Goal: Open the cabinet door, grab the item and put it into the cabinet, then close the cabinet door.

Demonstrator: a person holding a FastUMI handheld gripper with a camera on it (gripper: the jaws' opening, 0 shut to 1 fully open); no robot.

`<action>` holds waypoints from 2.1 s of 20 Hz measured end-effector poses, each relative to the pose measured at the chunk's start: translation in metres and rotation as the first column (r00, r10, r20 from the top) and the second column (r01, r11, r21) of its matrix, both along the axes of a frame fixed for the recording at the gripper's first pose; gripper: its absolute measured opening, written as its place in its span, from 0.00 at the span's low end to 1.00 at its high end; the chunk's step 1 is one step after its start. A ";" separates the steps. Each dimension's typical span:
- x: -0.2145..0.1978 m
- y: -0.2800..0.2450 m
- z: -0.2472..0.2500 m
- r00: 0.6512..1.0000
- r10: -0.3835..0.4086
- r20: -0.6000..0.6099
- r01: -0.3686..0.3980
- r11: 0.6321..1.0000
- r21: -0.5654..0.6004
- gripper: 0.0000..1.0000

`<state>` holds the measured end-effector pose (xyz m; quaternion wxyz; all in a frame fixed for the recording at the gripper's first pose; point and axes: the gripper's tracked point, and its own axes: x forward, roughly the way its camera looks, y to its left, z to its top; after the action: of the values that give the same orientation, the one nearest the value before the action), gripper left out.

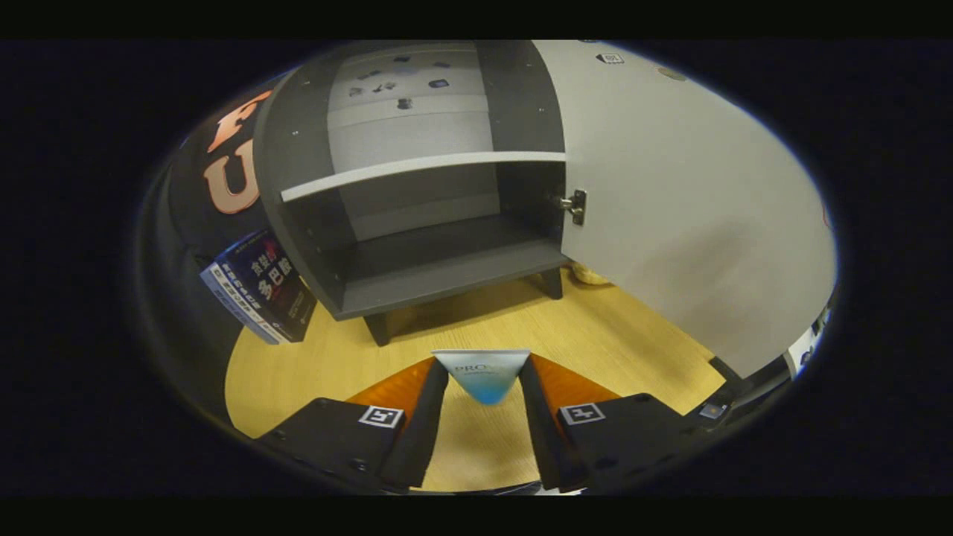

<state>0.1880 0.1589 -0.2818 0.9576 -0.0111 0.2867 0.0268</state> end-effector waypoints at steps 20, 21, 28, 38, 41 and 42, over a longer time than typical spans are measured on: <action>0.103 0.093 0.233 0.959 0.210 0.191 -0.211 0.977 -0.020 0.62; 0.113 0.095 0.237 0.956 0.215 0.200 -0.214 0.976 -0.026 0.62; 0.167 0.116 0.246 0.952 0.245 0.185 -0.239 0.970 -0.052 0.62; 0.228 0.139 0.203 0.954 0.277 0.115 -0.271 0.961 -0.059 0.63; 0.233 0.142 0.203 0.950 0.288 0.122 -0.280 0.957 -0.076 0.62; 0.234 0.141 0.205 0.950 0.286 0.127 -0.278 0.957 -0.079 0.66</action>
<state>0.4222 0.2998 -0.0772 0.9606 -0.0827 0.2161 0.1539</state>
